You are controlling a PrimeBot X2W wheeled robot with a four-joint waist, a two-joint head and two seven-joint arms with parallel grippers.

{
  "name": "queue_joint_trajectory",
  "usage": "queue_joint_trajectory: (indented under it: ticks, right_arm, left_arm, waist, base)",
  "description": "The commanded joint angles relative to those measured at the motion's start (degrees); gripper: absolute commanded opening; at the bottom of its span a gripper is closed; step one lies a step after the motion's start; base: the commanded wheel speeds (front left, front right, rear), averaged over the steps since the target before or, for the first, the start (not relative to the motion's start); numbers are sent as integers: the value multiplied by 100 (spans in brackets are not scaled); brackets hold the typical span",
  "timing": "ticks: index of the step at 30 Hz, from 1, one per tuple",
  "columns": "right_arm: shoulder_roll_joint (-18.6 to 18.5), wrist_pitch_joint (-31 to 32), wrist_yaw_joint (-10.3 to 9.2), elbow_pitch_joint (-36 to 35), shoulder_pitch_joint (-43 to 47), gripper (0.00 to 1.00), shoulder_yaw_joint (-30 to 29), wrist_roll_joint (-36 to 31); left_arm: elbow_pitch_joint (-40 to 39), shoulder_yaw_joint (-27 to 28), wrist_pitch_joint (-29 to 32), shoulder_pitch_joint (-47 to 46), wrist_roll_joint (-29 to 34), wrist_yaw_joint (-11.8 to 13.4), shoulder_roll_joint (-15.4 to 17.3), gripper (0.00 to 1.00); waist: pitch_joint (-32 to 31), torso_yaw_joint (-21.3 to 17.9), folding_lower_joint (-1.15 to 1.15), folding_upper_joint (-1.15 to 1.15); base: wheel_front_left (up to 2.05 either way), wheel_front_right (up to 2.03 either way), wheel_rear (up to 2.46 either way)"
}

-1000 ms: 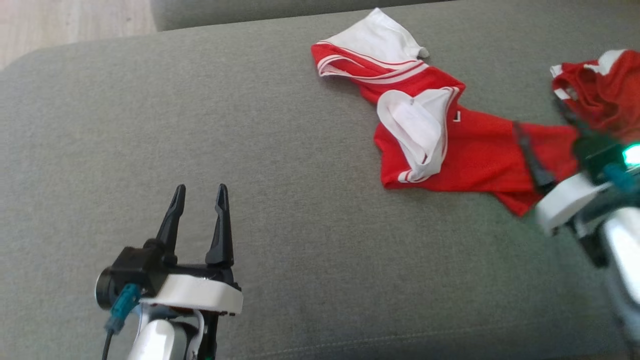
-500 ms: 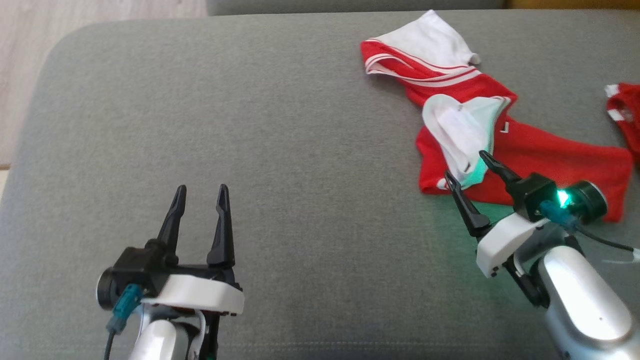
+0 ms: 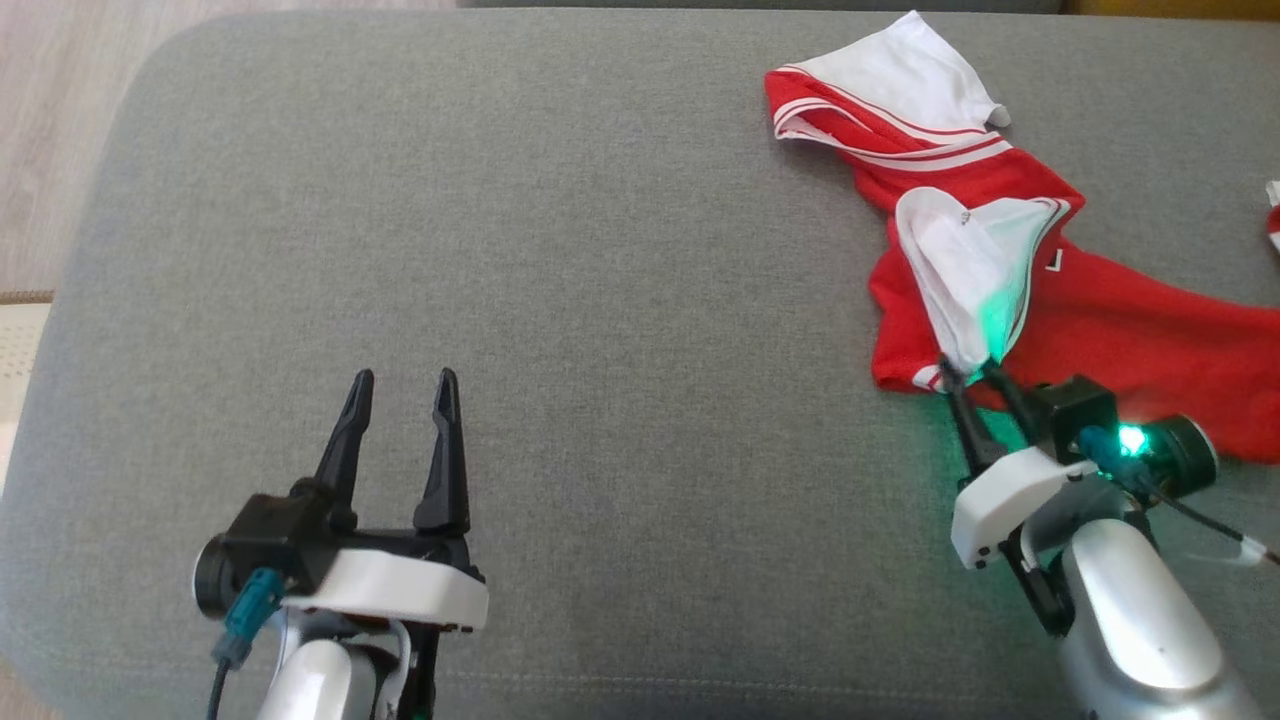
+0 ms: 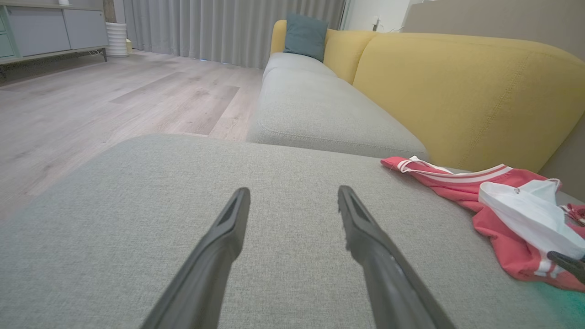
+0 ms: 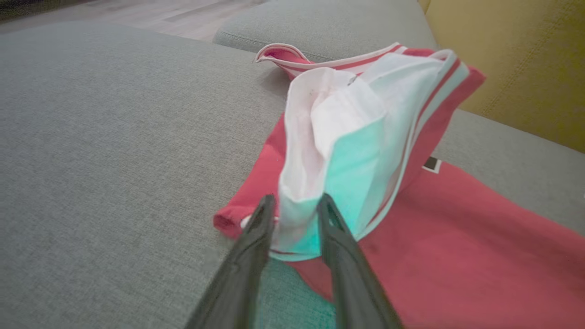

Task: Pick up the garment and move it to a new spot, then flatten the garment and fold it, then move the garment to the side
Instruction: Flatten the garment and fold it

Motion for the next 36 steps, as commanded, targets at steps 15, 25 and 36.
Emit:
queue_joint_trajectory:
  ticks: [15, 25, 36]
  right_arm:
    - [460, -617, -5, -42, -828, 0, 1283, 352]
    - [599, -544, -5, 472, -1435, 0, 3269, 1332]
    - [591, -462, -5, 862, -1620, 38, 4507, 2073]
  left_arm:
    - [-140, 120, -70, -129, -20, 1, 6, 100]
    - [-180, 28, -70, -141, -101, 73, 6, 100]
    - [-235, 68, -70, -62, -115, 135, 6, 100]
  waist:
    - [-50, 442, 0, 0]
    - [-24, 1187, 0, 0]
    - [-40, 1111, 0, 0]
  base:
    - [0, 0, 0]
    - [0, 0, 0]
    - [0, 0, 0]
